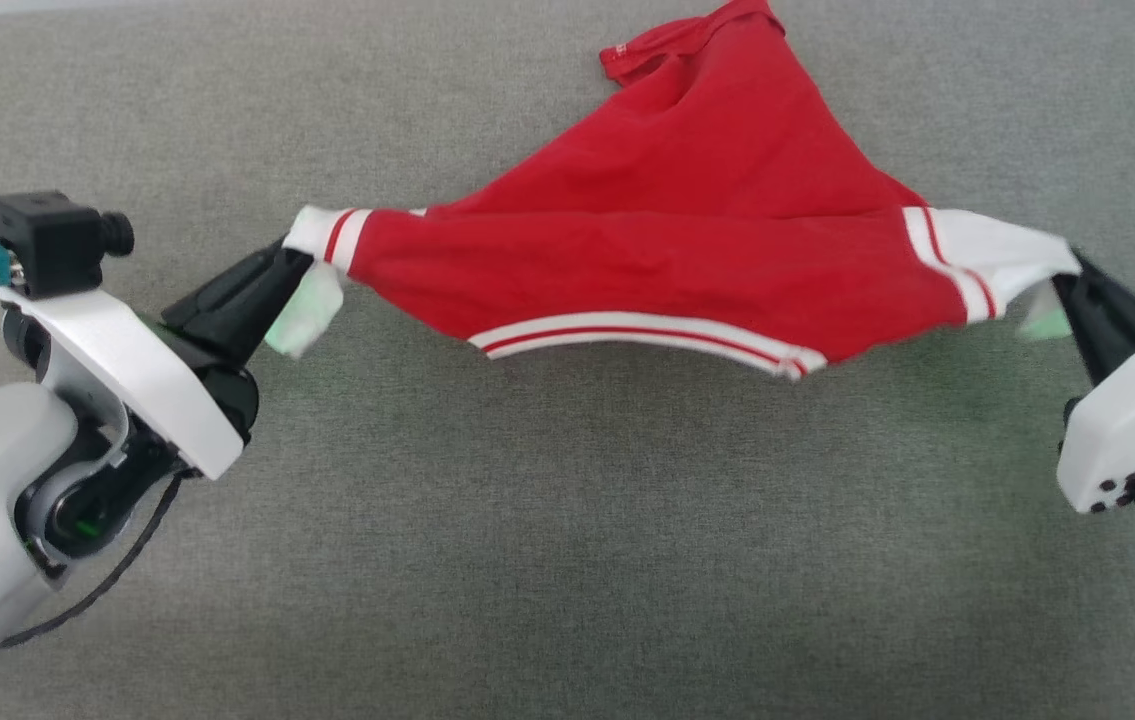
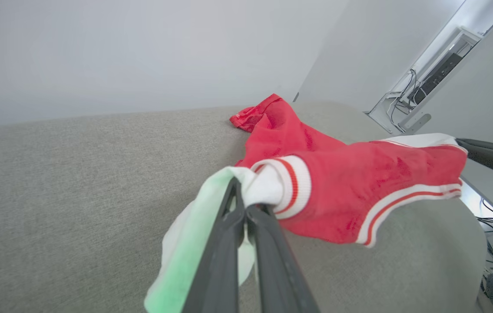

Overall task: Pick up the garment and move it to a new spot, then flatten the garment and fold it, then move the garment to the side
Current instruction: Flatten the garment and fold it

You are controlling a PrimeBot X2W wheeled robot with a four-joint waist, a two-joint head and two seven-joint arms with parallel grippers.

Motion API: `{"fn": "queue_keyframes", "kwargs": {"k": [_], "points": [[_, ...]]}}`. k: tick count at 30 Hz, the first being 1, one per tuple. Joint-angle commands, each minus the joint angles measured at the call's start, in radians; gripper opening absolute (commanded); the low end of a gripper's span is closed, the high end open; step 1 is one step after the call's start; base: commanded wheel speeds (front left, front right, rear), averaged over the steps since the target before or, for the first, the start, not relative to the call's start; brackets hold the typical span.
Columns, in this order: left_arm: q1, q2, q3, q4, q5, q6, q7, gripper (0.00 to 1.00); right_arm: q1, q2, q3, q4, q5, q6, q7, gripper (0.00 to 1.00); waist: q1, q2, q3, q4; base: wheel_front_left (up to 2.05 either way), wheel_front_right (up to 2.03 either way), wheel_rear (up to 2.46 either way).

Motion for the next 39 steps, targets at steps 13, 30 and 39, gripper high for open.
{"fn": "queue_keyframes", "kwargs": {"k": [13,30,39], "points": [[-0.281,-0.152,0.183,0.262,-0.060,0.002,-0.001,0.00,-0.510,0.155,-0.059,0.253,0.043,-0.002,-0.155,0.00,0.0000,0.0000,0.140,-0.035,0.00,0.00,0.00],[-0.817,-0.361,0.451,0.669,0.028,0.003,-0.013,0.00,-1.331,0.206,-0.205,0.878,-0.152,-0.003,-0.501,0.00,0.0000,0.0000,0.178,-0.063,0.00,0.00,0.00],[-0.487,-0.305,0.358,0.505,-0.074,0.002,0.020,0.00,-1.143,0.140,-0.066,0.944,-0.075,-0.003,-0.541,0.00,0.0000,0.0000,0.140,-0.038,0.00,0.00,0.00]]}}
